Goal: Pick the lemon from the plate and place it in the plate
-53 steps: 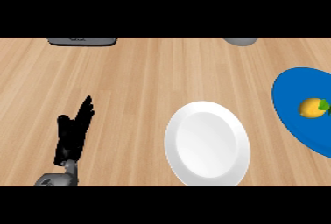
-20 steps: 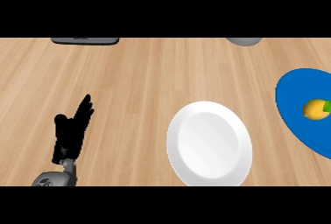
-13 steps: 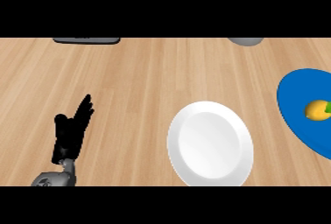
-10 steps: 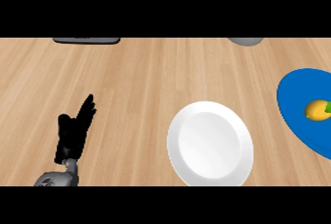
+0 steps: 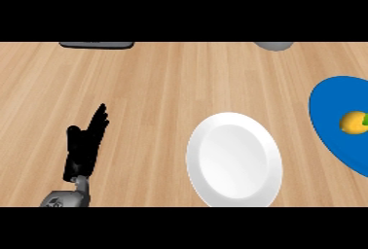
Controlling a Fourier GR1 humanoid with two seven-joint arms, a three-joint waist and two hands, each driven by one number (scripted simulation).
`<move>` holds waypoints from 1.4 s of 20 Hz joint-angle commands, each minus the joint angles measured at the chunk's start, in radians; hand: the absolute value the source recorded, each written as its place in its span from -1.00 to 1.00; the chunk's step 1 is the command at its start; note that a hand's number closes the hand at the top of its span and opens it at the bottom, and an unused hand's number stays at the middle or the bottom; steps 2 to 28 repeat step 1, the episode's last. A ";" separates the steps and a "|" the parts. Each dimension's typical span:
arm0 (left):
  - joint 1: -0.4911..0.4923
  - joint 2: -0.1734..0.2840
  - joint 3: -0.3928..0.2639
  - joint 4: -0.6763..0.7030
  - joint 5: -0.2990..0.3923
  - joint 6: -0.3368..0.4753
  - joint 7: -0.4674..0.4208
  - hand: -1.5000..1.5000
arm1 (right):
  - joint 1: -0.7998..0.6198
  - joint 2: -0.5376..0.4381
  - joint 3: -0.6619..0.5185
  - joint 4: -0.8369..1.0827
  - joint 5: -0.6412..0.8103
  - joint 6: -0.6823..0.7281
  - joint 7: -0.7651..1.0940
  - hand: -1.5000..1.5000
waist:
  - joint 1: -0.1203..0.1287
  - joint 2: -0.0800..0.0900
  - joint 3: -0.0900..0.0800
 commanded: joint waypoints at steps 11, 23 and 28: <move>-0.015 -0.012 -0.009 0.007 -0.006 0.005 0.007 0.00 | 0.002 0.014 0.005 0.004 0.009 -0.008 -0.018 -1.00 | 0.008 0.003 0.000; -0.015 -0.012 -0.009 0.007 -0.006 0.005 0.007 0.00 | 0.002 0.014 0.005 0.004 0.009 -0.008 -0.018 -1.00 | 0.008 0.003 0.000; -0.015 -0.012 -0.009 0.007 -0.006 0.005 0.007 0.00 | 0.002 0.014 0.005 0.004 0.009 -0.008 -0.018 -1.00 | 0.008 0.003 0.000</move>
